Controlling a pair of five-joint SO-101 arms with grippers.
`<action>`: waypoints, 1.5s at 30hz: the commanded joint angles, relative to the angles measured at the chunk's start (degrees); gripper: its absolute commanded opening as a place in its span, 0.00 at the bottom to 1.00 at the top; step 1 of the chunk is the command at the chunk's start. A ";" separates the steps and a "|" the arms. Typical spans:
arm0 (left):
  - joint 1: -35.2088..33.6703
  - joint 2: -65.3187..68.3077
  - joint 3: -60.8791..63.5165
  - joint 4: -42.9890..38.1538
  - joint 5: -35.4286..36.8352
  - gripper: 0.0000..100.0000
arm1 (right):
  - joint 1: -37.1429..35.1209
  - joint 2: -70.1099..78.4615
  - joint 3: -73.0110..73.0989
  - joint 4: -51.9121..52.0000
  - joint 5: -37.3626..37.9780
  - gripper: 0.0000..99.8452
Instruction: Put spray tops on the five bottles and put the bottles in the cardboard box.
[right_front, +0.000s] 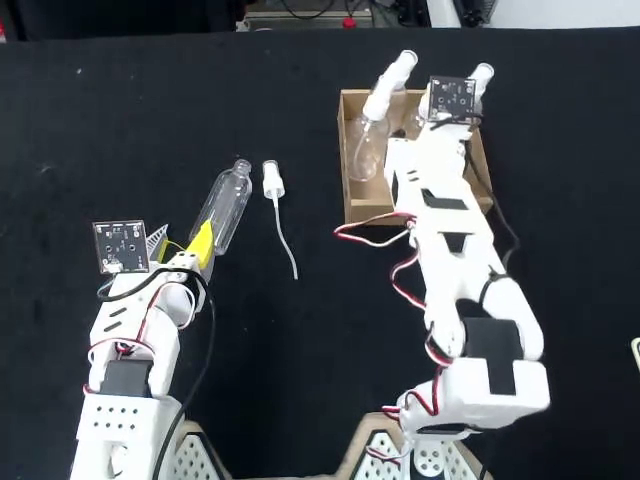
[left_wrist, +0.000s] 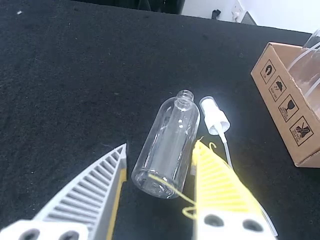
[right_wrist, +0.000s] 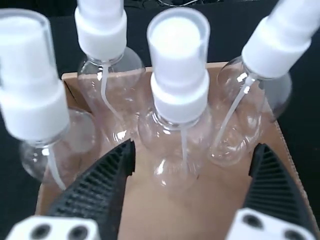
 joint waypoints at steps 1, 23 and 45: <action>0.04 -0.62 -0.57 -1.58 0.09 0.20 | -0.62 -7.78 1.63 0.44 -0.44 0.34; -2.51 -0.62 -4.18 3.25 0.00 0.20 | -0.88 -46.20 3.91 48.79 0.00 0.34; -25.63 -0.53 -1.45 -9.76 14.68 0.20 | -43.25 -18.24 2.15 13.27 -24.79 0.35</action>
